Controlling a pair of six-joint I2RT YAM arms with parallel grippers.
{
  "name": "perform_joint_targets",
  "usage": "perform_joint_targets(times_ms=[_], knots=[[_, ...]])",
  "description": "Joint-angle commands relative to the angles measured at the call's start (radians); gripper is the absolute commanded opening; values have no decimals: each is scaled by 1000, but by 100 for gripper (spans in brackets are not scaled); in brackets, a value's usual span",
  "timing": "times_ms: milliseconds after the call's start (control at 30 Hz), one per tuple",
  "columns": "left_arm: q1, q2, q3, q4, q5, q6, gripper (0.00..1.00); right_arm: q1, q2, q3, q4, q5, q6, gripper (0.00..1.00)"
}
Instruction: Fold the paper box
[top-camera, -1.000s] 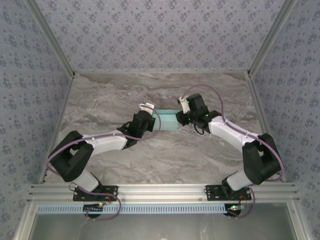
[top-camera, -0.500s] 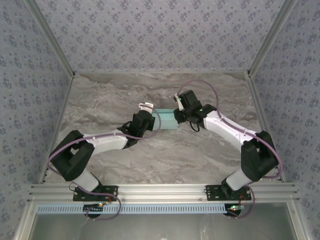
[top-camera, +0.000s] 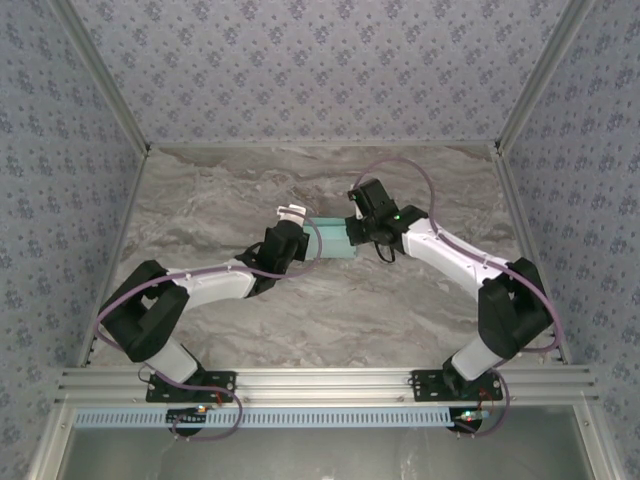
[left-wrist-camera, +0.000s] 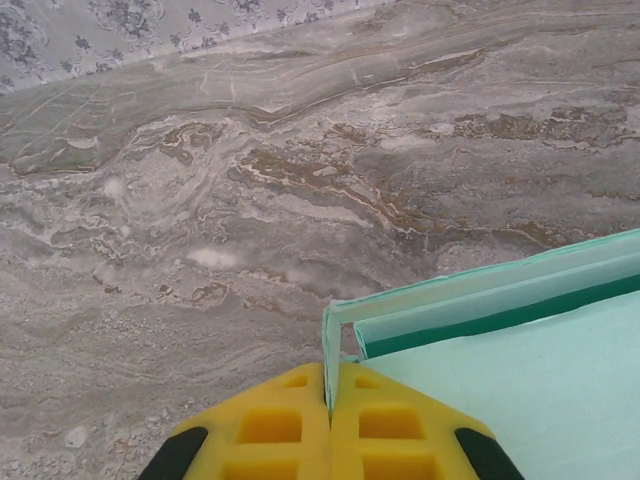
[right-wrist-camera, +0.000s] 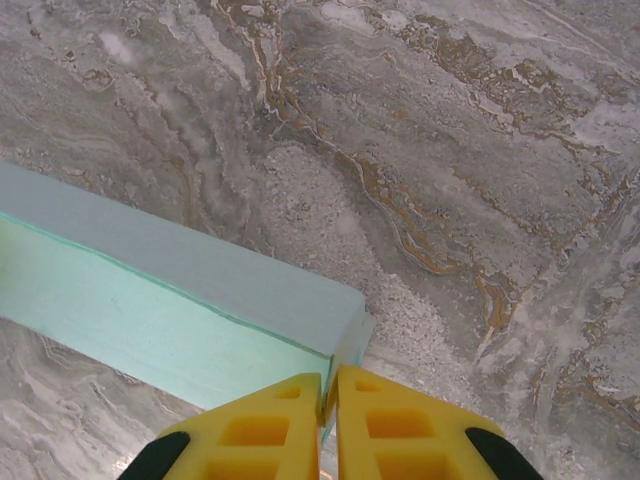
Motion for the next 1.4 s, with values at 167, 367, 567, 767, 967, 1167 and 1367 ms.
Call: perform_joint_targets(times_ms=[167, 367, 567, 767, 967, 1167, 1367], knots=[[-2, 60, -15, -163, 40, -1, 0, 47, 40, 58, -39, -104, 101, 14], [-2, 65, -14, -162, 39, -7, 0, 60, 52, 65, -33, -109, 146, 14], [-2, 71, -15, -160, 38, -10, 0, 69, 71, 77, -35, -104, 192, 13], [-3, 74, -19, -155, 34, -13, 0, 70, 98, 118, -58, -147, 233, 14], [-2, 81, -18, -154, 33, -16, 0, 69, 113, 150, -80, -124, 233, 13], [-2, 86, -19, -151, 30, -13, 0, 66, 129, 156, -86, -141, 244, 29], [-2, 88, -20, -151, 27, -12, 0, 66, 143, 143, -109, -98, 226, 25]])
